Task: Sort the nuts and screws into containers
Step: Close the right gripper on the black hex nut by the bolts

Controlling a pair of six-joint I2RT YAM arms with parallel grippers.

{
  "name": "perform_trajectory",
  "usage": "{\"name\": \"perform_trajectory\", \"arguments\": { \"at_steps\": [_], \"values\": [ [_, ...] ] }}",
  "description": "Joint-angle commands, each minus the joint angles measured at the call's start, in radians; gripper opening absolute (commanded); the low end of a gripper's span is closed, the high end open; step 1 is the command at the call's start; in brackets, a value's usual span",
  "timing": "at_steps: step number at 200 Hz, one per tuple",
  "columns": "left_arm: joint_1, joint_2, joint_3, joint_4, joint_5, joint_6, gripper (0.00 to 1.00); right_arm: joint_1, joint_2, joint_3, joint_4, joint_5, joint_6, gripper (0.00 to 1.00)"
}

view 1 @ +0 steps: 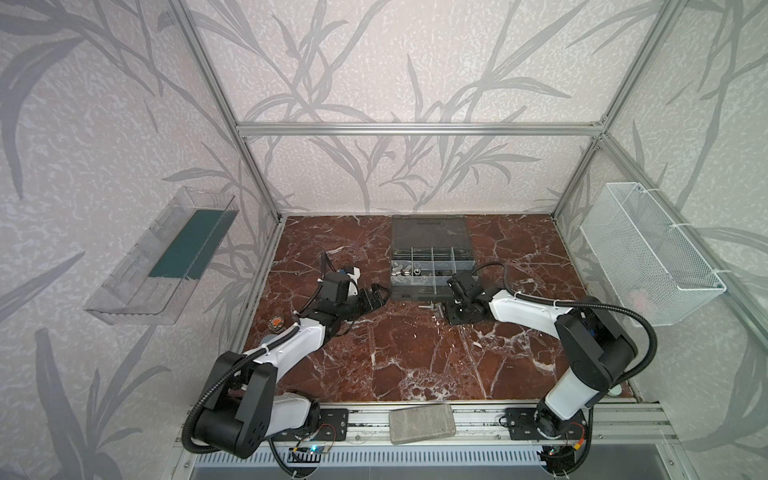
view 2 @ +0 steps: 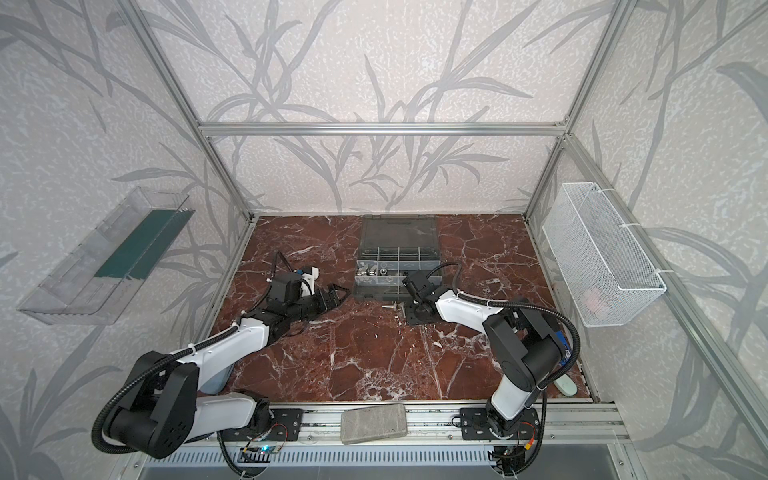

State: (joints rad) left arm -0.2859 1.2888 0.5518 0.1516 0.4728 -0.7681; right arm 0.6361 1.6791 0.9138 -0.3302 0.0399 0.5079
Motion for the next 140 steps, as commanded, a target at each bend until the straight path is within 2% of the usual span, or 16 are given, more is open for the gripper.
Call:
{"name": "perform_trajectory", "arguments": {
  "at_steps": [1, 59, 93, 117, 140],
  "values": [
    [0.007, 0.013, 0.010, 0.024, -0.001, 0.004, 0.98, 0.013, -0.016, -0.031, -0.055, 0.029, 0.001, 0.39],
    [0.007, 0.025, 0.007, 0.038, 0.008, 0.001, 0.98, 0.019, -0.033, -0.056, -0.089, 0.041, -0.003, 0.37],
    [0.007, 0.023, 0.007, 0.034, 0.006, 0.003, 0.98, 0.019, -0.091, -0.085, -0.141, 0.054, -0.017, 0.36],
    [0.007, 0.027, 0.008, 0.038, 0.007, 0.003, 0.98, 0.019, -0.140, -0.104, -0.139, 0.035, -0.043, 0.36],
    [0.007, 0.037, 0.008, 0.048, 0.016, -0.003, 0.98, 0.020, -0.152, -0.093, -0.122, -0.018, -0.073, 0.41]
  ]
}}
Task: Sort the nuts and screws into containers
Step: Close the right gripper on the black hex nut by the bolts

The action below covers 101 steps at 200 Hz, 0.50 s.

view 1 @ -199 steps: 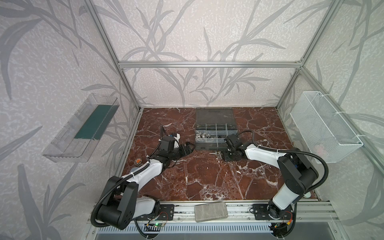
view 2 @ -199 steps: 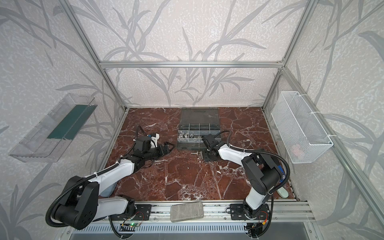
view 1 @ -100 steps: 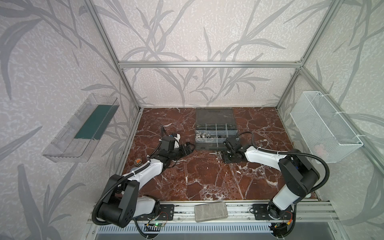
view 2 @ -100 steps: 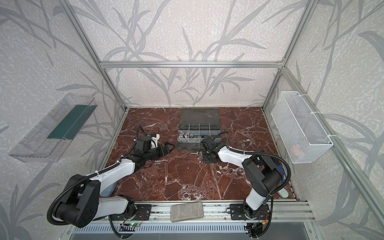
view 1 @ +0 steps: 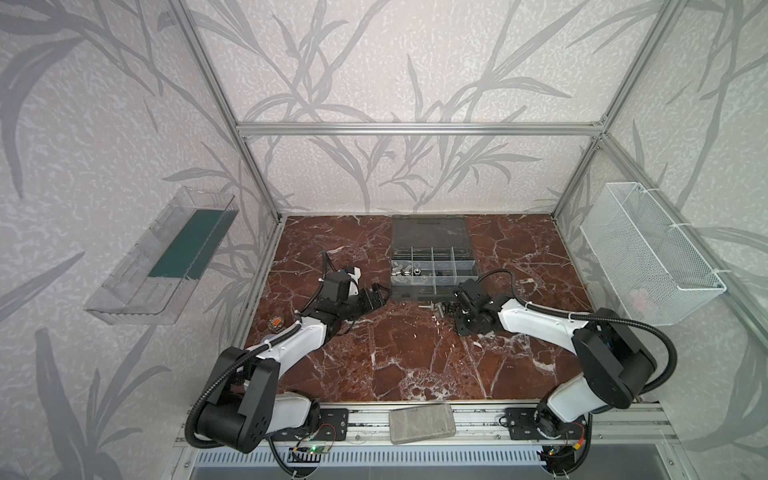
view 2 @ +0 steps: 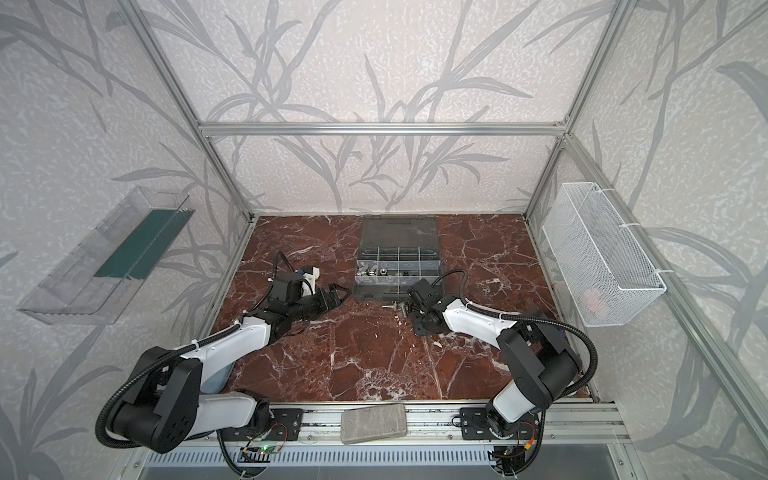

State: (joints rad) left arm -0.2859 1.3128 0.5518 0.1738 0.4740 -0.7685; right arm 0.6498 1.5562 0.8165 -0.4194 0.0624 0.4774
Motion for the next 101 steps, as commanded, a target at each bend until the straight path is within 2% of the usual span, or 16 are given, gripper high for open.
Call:
{"name": "perform_trajectory", "arguments": {
  "at_steps": [1, 46, 101],
  "values": [
    [0.007, 0.013, 0.008, 0.025, 0.015, -0.004, 0.98, 0.007, -0.029, 0.006, -0.034, -0.043, -0.044, 0.41],
    [0.007, -0.001, 0.004, 0.018, 0.010, -0.003, 0.98, 0.008, -0.034, 0.037, -0.029, -0.072, -0.039, 0.47],
    [0.007, -0.006, 0.006, 0.012, 0.006, -0.003, 0.98, 0.015, -0.007, 0.026, -0.018, -0.081, -0.012, 0.48]
  ]
}}
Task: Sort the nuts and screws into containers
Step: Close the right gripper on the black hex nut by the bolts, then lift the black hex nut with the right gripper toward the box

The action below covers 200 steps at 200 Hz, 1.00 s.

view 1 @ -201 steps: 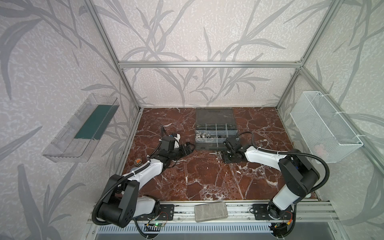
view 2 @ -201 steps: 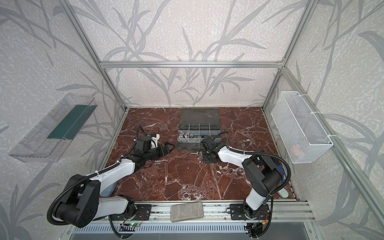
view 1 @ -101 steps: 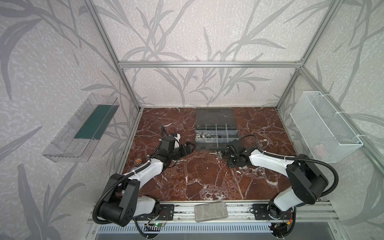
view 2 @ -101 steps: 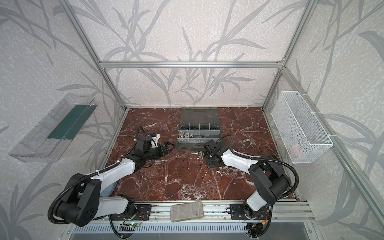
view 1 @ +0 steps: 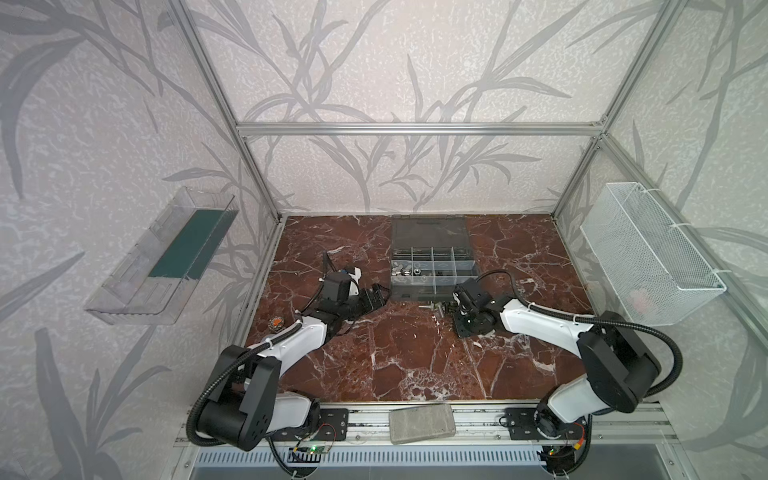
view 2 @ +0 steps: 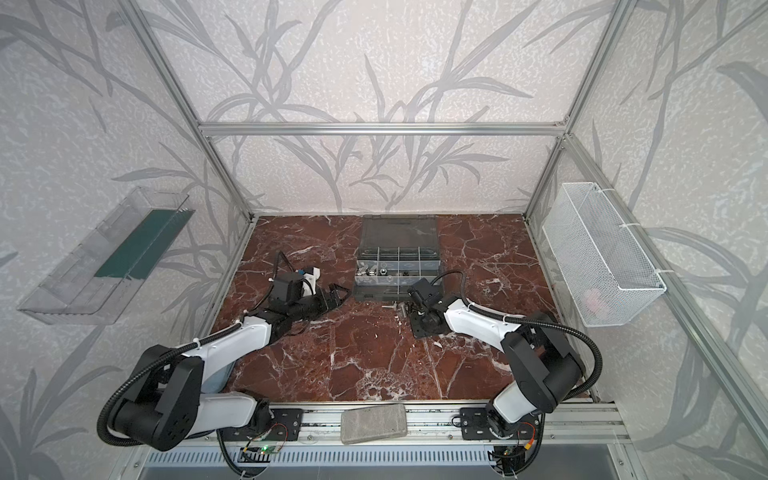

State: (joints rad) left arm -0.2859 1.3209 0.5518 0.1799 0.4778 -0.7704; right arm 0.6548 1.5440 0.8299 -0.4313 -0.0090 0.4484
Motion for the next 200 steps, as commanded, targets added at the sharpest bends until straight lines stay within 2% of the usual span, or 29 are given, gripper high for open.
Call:
{"name": "perform_trajectory", "arguments": {
  "at_steps": [1, 38, 131, 200],
  "values": [
    [0.007, -0.014, 0.005, 0.006, 0.003, -0.001, 0.98, 0.012, 0.006, 0.012, -0.006, -0.010, 0.017, 0.48],
    [0.007, -0.020, 0.007, 0.000, 0.001, 0.002, 0.98, 0.036, 0.051, 0.018, -0.004, 0.029, 0.024, 0.47],
    [0.007, -0.020, 0.008, -0.003, -0.004, 0.006, 0.98, 0.055, 0.116, 0.046, -0.019, 0.074, 0.024, 0.39],
    [0.007, -0.015, 0.007, -0.001, -0.002, 0.006, 0.98, 0.057, 0.102, 0.056, -0.048, 0.082, 0.005, 0.10]
  ]
}}
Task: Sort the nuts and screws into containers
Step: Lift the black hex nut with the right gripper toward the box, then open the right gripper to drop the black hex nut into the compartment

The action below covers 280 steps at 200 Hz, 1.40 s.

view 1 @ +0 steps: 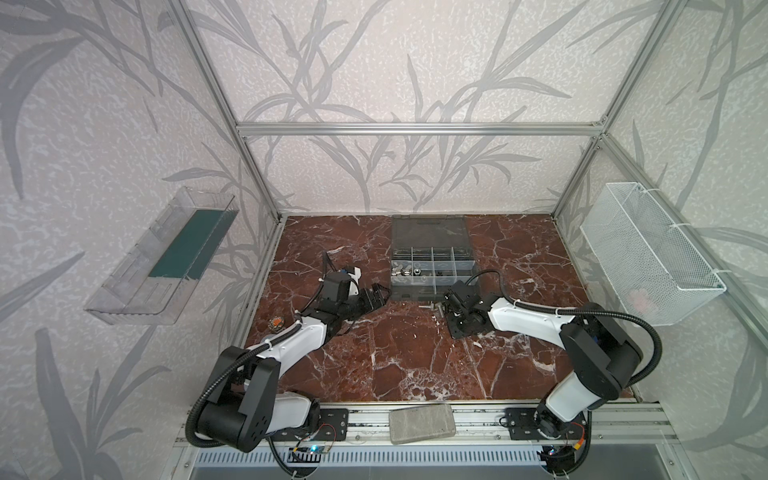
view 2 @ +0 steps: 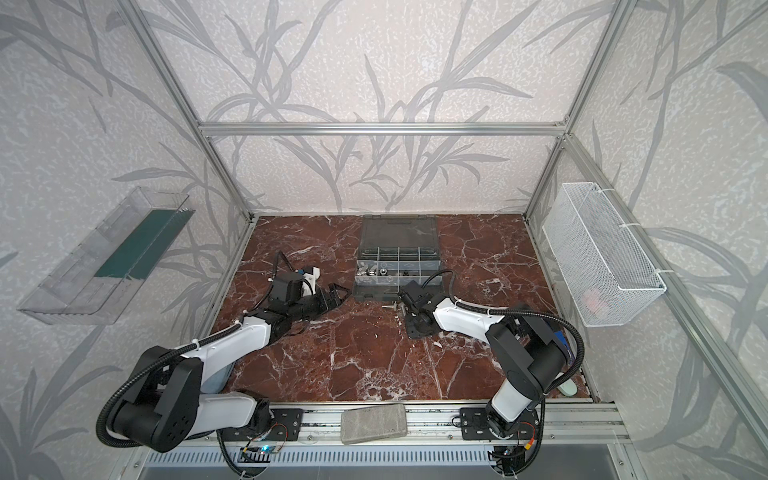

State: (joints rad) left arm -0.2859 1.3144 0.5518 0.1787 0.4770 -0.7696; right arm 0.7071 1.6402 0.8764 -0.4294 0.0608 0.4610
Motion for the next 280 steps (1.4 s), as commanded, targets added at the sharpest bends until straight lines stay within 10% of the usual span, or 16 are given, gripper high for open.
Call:
{"name": "perform_trajectory", "arguments": {
  "at_steps": [1, 67, 160, 280],
  "values": [
    [0.007, -0.009, 0.007, -0.001, -0.002, 0.006, 0.98, 0.005, 0.005, 0.010, -0.050, 0.012, -0.008, 0.09],
    [0.007, -0.017, 0.005, -0.014, -0.012, 0.003, 0.98, -0.030, -0.069, 0.207, -0.065, 0.025, -0.165, 0.00],
    [0.009, -0.050, 0.000, -0.034, -0.018, 0.011, 0.98, -0.184, 0.261, 0.633, -0.083, 0.000, -0.265, 0.00],
    [0.010, -0.066, -0.005, -0.047, -0.026, 0.021, 0.98, -0.215, 0.447, 0.767, -0.104, 0.013, -0.262, 0.07]
  ]
}}
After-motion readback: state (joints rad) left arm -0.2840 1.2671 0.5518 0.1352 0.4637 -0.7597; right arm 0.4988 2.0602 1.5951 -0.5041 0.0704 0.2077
